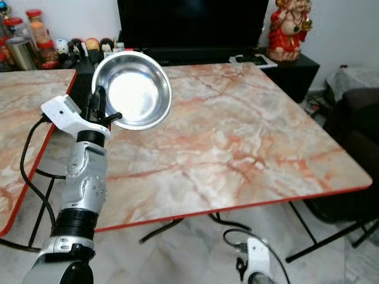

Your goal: Setting the table

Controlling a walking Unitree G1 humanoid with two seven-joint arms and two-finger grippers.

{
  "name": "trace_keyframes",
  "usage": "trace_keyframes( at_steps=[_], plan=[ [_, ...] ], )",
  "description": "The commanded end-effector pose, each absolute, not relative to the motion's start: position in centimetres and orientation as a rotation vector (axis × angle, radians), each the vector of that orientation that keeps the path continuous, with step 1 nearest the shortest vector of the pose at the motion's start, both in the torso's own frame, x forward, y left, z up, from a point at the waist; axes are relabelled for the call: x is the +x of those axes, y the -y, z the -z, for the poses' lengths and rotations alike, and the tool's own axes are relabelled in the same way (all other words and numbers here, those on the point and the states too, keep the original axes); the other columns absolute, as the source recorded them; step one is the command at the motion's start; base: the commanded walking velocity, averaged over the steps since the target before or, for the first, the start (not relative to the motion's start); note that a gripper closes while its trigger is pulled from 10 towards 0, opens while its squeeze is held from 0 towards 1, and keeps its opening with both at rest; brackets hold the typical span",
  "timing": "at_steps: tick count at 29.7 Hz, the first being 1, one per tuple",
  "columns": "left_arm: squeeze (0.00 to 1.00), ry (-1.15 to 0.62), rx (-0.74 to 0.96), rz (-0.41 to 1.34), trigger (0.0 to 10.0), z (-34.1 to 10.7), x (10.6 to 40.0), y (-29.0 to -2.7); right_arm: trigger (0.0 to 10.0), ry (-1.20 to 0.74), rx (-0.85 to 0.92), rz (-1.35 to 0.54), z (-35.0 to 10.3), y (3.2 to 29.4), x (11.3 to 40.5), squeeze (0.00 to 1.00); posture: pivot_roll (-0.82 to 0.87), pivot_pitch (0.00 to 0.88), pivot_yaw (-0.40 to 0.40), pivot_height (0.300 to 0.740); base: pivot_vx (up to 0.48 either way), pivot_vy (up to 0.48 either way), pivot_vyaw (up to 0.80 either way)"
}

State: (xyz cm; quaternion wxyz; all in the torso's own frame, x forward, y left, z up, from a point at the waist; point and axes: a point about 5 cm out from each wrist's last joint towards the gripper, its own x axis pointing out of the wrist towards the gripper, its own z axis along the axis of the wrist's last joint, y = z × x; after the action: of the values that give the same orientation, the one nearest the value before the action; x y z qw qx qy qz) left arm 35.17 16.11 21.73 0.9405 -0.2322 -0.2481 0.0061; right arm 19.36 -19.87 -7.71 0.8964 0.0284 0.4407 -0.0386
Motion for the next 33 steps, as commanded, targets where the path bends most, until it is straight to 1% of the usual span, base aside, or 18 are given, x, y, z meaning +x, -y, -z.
trace_keyframes(
  at_steps=[1, 10, 17, 25, 33],
  plan=[
    [0.0, 0.516, -0.469, -0.023, 10.0, -22.1, 35.2, -16.3, 10.0, -0.914, 0.072, 0.06, 7.8, 19.0, 19.4, 0.0, 0.0, 0.0, -0.044, 0.74, 0.285, -0.382, 0.0],
    [0.0, 0.502, -0.47, -0.014, 10.0, -21.8, 35.2, -16.0, 10.0, -0.91, 0.052, 0.042, 7.8, 18.9, 19.4, 0.0, 0.0, 0.0, -0.039, 0.74, 0.316, -0.359, 0.0],
    [0.0, 0.498, -0.475, -0.008, 10.0, -21.8, 35.2, -15.9, 10.0, -0.914, 0.071, 0.056, 7.9, 18.9, 19.2, 0.0, 0.0, 0.0, -0.037, 0.74, 0.326, -0.334, 0.0],
    [0.0, 0.423, -0.515, 0.012, 10.0, -20.5, 35.1, -15.1, 10.0, -0.909, 0.046, 0.038, 7.9, 19.0, 19.1, 0.0, 0.0, 0.0, -0.038, 0.74, 0.0, 0.0, 0.0],
    [0.0, 0.382, -0.511, 0.013, 10.0, -19.8, 35.0, -14.7, 10.0, -0.904, 0.048, 0.045, 7.9, 19.1, 19.0, 0.0, 0.0, 0.0, -0.038, 0.74, 0.0, 0.0, 0.67]
  ],
)
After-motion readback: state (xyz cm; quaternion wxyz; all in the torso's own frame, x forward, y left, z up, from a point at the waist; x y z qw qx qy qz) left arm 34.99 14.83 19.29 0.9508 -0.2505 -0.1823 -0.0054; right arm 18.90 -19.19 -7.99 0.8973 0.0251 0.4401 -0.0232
